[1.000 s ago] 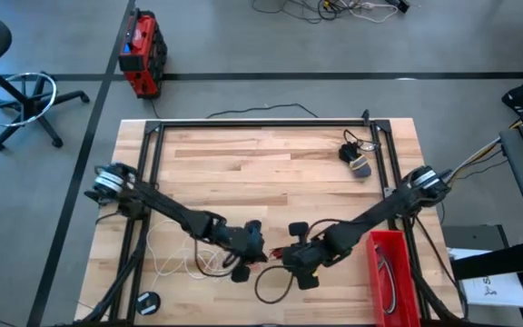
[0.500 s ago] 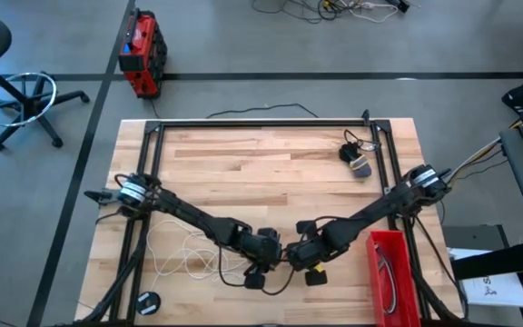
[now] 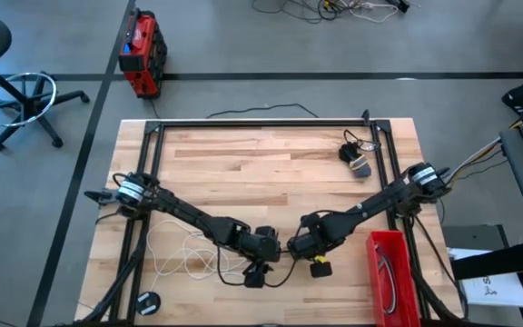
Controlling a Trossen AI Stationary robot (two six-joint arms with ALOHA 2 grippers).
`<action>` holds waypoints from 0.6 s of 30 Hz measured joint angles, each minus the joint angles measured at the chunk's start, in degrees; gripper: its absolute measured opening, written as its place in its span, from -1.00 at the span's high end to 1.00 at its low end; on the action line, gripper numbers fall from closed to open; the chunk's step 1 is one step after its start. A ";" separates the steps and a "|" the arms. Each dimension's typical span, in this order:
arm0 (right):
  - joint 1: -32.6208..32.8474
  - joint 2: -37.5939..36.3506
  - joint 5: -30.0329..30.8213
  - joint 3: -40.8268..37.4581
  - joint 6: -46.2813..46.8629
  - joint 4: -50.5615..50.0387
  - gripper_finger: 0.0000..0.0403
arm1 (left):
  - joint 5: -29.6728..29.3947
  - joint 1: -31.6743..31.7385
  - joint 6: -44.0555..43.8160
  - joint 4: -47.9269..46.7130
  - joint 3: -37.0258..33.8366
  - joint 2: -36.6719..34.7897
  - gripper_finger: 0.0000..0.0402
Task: Coil cords
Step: Coil the red wire onto the spool
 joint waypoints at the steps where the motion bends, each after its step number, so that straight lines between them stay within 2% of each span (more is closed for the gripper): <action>1: -0.15 0.00 0.07 -0.04 0.03 0.06 1.00 | -1.37 0.04 -0.02 0.33 -0.06 0.00 0.35; 7: -0.25 -0.11 0.15 -0.01 0.67 0.31 1.00 | -12.11 0.78 -1.27 8.76 -2.26 0.09 0.34; 13: -0.66 -0.11 0.62 0.01 1.18 0.37 1.00 | -16.31 2.66 1.21 24.53 -6.16 0.15 0.34; 18: -1.39 -0.04 0.77 -0.21 1.11 0.40 1.00 | -17.76 5.03 0.63 25.86 -7.74 0.22 0.35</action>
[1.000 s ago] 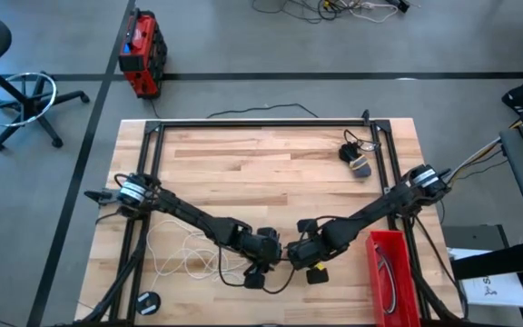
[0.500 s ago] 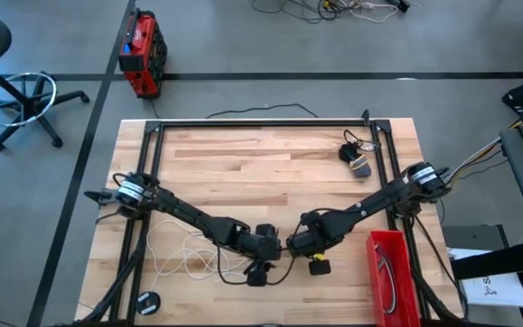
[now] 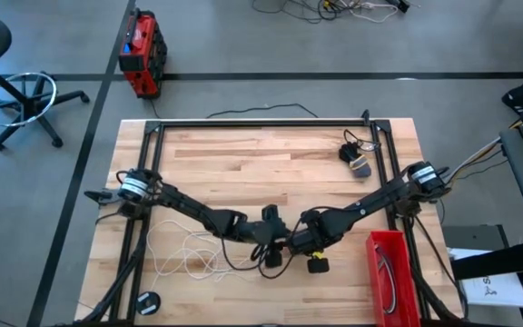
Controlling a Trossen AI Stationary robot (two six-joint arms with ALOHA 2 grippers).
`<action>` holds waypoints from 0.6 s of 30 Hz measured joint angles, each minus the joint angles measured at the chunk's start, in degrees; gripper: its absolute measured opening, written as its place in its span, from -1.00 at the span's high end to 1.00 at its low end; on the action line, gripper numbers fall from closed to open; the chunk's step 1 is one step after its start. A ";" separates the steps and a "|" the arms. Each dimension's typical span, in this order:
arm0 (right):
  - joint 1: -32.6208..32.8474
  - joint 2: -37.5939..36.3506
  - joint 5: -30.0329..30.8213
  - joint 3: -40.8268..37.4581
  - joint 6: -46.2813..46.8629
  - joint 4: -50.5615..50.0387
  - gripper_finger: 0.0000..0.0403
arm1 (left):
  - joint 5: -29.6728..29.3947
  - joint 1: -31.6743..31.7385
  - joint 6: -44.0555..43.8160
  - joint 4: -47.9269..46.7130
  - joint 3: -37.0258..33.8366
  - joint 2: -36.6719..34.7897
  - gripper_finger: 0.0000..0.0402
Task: Coil cords
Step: Coil the red wire onto the spool
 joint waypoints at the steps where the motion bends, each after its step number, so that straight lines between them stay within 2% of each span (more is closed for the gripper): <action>1: -0.02 0.00 0.00 0.00 -0.10 0.02 1.00 | 0.09 0.33 -0.04 0.09 -0.33 0.02 0.36; 4: -0.25 0.01 0.02 -0.03 -0.47 0.06 1.00 | 1.49 0.55 0.82 2.37 -1.43 0.04 0.42; 9: -0.38 0.04 0.03 -0.09 -1.11 0.16 1.00 | 0.31 0.69 3.53 3.85 -2.08 0.54 0.57; 12: -0.37 0.04 0.04 -0.09 -1.23 0.32 1.00 | 4.14 1.06 7.03 4.77 -1.75 1.64 0.67; 18: -0.35 0.07 -0.16 -0.16 -1.53 -0.14 1.00 | 4.50 2.00 7.35 7.36 -0.72 4.90 0.81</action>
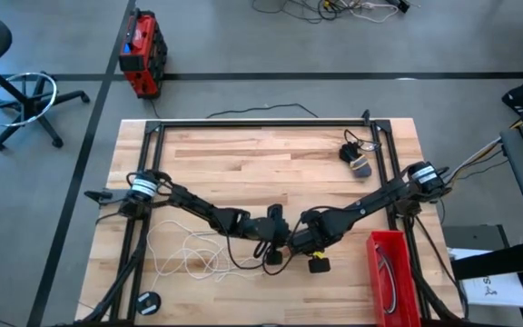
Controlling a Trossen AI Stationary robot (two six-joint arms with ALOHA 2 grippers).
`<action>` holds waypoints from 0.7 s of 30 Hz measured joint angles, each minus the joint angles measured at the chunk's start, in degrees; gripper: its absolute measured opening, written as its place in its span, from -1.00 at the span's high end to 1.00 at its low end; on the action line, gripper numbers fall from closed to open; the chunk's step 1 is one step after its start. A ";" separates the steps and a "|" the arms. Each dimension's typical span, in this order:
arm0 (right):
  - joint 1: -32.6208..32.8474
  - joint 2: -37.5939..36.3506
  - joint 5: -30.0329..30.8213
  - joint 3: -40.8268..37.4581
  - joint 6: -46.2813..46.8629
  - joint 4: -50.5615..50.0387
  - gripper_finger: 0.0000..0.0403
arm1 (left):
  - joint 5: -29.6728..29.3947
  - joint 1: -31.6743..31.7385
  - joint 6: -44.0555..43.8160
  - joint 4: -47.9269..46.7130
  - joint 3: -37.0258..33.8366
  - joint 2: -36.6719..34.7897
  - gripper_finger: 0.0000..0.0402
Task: Coil cords
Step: Coil the red wire onto the spool
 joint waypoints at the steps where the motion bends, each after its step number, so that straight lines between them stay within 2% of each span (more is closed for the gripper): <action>1: -0.02 0.00 -0.06 0.00 0.29 -0.10 1.00 | -0.03 0.07 -0.02 0.16 0.11 0.30 0.83; 6: 0.03 -0.09 -0.30 0.00 1.07 -0.32 1.00 | -0.04 0.18 -0.04 0.56 0.13 1.28 0.97; 9: 0.16 -0.19 -0.26 0.20 0.88 -0.43 0.97 | -0.01 0.20 0.07 0.46 0.07 1.26 0.98; 21: 0.14 -5.90 2.30 0.72 0.36 -1.28 0.64 | -0.02 0.26 0.61 -3.01 -0.17 1.59 1.00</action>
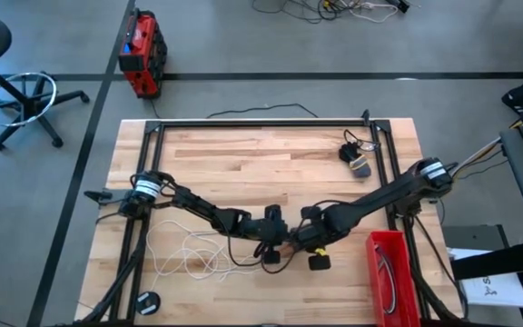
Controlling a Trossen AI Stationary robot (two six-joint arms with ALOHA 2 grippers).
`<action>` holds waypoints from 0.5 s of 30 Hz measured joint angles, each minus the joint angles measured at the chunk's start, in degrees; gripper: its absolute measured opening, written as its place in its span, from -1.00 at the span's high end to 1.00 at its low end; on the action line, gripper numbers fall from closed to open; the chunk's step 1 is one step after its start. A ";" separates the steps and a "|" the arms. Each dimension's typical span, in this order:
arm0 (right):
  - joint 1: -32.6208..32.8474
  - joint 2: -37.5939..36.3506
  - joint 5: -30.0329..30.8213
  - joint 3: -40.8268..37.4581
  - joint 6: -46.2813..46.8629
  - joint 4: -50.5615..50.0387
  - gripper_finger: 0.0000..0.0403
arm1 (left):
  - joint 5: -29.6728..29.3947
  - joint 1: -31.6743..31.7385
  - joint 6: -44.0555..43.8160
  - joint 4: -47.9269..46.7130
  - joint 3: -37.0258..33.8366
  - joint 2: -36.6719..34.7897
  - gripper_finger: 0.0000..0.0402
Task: Coil cords
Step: Coil the red wire onto the spool
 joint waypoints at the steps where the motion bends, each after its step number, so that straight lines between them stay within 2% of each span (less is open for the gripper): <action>1: 0.02 -0.79 0.64 0.00 0.22 -0.72 0.61 | 0.02 0.00 0.00 0.00 0.00 0.00 1.00; 8: 1.66 -7.38 5.07 -1.96 2.14 0.02 0.51 | 0.02 -0.18 -0.39 0.18 -0.20 -0.07 1.00; 11: 4.14 -10.33 6.68 -8.17 4.39 9.78 0.49 | 0.00 -0.24 -2.48 0.29 -0.70 -0.11 1.00; 15: 6.55 -12.45 9.54 -19.66 8.63 29.00 0.48 | 0.00 -0.26 -6.16 1.10 -1.09 0.36 1.00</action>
